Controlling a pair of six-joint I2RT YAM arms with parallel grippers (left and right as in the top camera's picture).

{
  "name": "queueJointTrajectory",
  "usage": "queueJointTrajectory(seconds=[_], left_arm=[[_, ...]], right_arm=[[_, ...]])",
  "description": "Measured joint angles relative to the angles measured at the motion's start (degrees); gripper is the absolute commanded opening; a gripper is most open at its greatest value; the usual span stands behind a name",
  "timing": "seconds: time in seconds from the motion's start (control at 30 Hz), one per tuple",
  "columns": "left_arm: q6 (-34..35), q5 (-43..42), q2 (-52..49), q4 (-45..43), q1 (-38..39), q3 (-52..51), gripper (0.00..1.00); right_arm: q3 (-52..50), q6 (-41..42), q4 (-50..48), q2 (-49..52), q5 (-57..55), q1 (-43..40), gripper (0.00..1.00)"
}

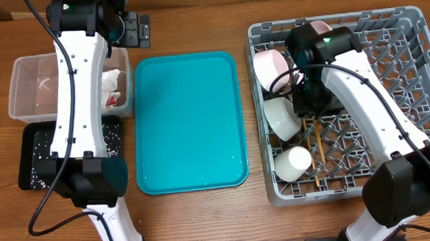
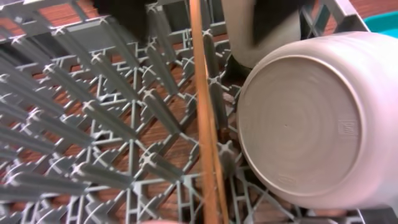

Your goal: Sort waste into correct bins and load items into the dishwasher

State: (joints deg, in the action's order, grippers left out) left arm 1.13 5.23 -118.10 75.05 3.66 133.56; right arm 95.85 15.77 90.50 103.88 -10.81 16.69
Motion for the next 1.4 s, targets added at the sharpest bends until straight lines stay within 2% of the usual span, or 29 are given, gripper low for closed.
queueJointTrajectory(seconds=[0.23, 0.27, 0.6, 0.77, 0.9, 1.03, 1.17, 1.27, 1.4], left_arm=[[0.0, 0.0, 0.0, 0.0, 0.0, 0.0, 1.0], [0.0, 0.0, 0.0, 0.0, 0.0, 0.0, 1.0], [0.0, 0.0, 0.0, 0.0, 0.0, 0.0, 1.0], [0.0, 0.0, 0.0, 0.0, 0.0, 0.0, 1.0], [0.0, 0.0, 0.0, 0.0, 0.0, 0.0, 1.0], [0.0, 0.0, 0.0, 0.0, 0.0, 0.0, 1.0], [0.0, 0.0, 0.0, 0.0, 0.0, 0.0, 1.0], [0.0, 0.0, 0.0, 0.0, 0.0, 0.0, 1.0], [0.0, 0.1, 0.0, 0.0, 0.0, 0.0, 1.0]], right_arm=[[0.2, -1.5, -0.9, -6.5, 0.0, -0.1, 0.84], [0.7, -1.6, -0.9, -8.3, 0.3, 0.0, 1.0], [8.5, -1.0, 0.1, -30.3, 1.8, -0.1, 1.0], [8.6, -1.0, 6.0, -35.7, 1.8, -0.1, 1.0], [8.5, 1.8, 4.5, -38.8, -1.0, -0.1, 1.0], [7.4, 5.0, -3.7, -43.7, -4.7, -0.5, 1.0], [0.0, 2.1, -16.4, -51.3, -4.7, -3.2, 1.0], [-9.8, -1.3, -26.8, -58.2, -2.8, -6.7, 1.0], [-27.8, -4.3, -42.5, -67.4, 0.9, -11.3, 1.0]])
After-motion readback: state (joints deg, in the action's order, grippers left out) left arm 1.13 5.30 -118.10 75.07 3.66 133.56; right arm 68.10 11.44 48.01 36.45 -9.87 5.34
